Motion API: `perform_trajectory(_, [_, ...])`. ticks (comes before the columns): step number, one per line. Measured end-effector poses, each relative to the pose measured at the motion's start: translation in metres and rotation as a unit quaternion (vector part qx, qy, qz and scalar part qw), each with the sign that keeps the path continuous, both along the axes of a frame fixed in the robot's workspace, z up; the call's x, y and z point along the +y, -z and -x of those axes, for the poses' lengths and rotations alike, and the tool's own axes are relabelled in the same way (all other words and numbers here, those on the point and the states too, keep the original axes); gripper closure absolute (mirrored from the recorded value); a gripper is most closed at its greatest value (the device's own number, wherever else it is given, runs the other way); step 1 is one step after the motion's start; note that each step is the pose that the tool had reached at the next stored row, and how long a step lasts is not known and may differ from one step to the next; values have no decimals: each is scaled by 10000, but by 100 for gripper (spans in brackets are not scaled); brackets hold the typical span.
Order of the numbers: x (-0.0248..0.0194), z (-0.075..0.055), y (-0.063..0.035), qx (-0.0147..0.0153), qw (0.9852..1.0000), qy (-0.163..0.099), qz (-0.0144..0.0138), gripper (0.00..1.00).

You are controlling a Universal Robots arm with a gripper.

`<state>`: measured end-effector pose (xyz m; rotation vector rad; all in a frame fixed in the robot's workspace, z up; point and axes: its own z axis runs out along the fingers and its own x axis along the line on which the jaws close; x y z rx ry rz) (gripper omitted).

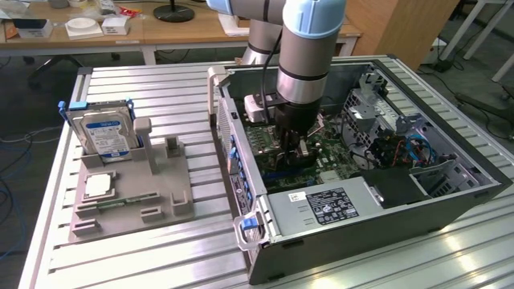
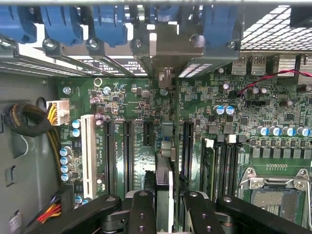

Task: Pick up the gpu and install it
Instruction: 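Insert the gpu into the slot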

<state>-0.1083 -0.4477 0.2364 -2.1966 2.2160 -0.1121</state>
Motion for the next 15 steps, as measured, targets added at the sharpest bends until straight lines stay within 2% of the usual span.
perform_trajectory(1, [0,0,0,-16,10000,0,0,73])
perform_trajectory(3, [0,0,0,-30,10000,-1,0,73])
perform_trajectory(15, [0,1,4,-30,10000,-1,0,73])
